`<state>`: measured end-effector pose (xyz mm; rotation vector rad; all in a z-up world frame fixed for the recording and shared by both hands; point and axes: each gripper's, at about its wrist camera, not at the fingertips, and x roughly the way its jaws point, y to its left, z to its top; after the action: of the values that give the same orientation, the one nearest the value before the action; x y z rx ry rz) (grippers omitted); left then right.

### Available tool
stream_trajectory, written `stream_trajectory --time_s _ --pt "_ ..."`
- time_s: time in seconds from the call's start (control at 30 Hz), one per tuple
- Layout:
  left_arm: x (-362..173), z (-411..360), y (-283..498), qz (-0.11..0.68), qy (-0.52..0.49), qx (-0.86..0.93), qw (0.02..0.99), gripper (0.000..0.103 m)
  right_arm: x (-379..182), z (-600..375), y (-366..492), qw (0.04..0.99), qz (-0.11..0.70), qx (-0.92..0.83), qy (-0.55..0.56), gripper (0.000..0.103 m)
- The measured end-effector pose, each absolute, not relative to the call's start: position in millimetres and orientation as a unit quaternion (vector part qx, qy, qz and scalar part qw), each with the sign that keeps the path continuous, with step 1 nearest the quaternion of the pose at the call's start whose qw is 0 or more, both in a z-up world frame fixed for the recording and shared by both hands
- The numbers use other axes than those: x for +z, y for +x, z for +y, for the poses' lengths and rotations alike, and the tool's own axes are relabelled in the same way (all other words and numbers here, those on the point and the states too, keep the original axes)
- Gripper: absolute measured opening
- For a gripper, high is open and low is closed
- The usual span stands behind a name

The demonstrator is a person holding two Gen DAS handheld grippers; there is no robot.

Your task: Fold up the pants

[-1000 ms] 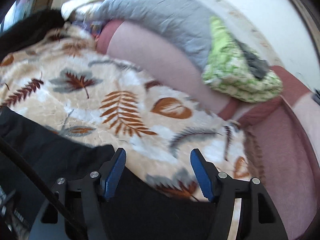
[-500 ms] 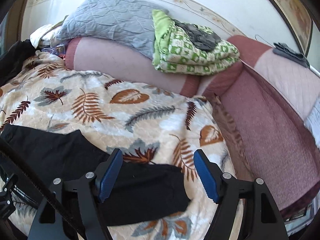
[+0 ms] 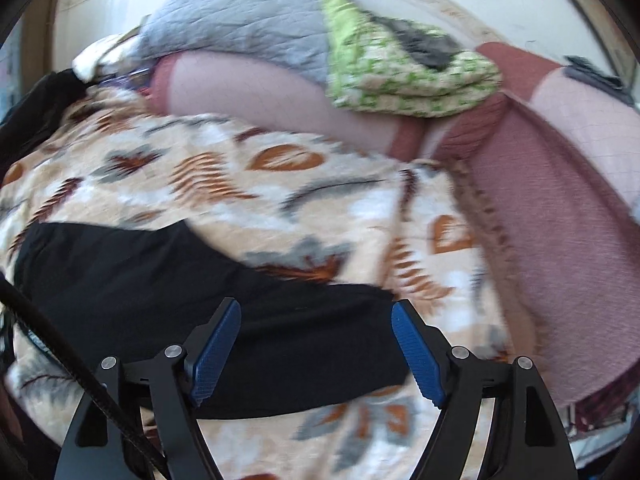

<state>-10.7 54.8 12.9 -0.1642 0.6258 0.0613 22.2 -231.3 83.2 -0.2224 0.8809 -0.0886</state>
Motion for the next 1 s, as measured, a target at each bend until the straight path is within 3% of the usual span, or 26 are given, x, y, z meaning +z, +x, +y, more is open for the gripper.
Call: stream_trajectory --time_s 0.2,0.47,0.77,1.0 --pt "6.5 140.7 -9.4 0.319 -0.176 0.136 0.921 0.083 48.6 -184.8 26.1 0.891 0.44 0.046 -0.101 0.082" --pt "-5.4 193.1 -22.7 0.329 -0.255 0.17 0.893 0.083 -8.8 -121.2 52.3 0.849 0.503 0.154 -0.053 0.082" --pt "-25.9 176.3 -17.7 0.379 -0.285 0.108 0.874 0.083 -4.4 -64.8 69.9 0.823 0.515 0.228 -0.07 0.082" --pt "-10.1 199.9 -35.1 0.332 -0.281 0.17 0.884 0.083 5.5 0.2 89.9 0.791 0.517 0.32 -0.073 0.081"
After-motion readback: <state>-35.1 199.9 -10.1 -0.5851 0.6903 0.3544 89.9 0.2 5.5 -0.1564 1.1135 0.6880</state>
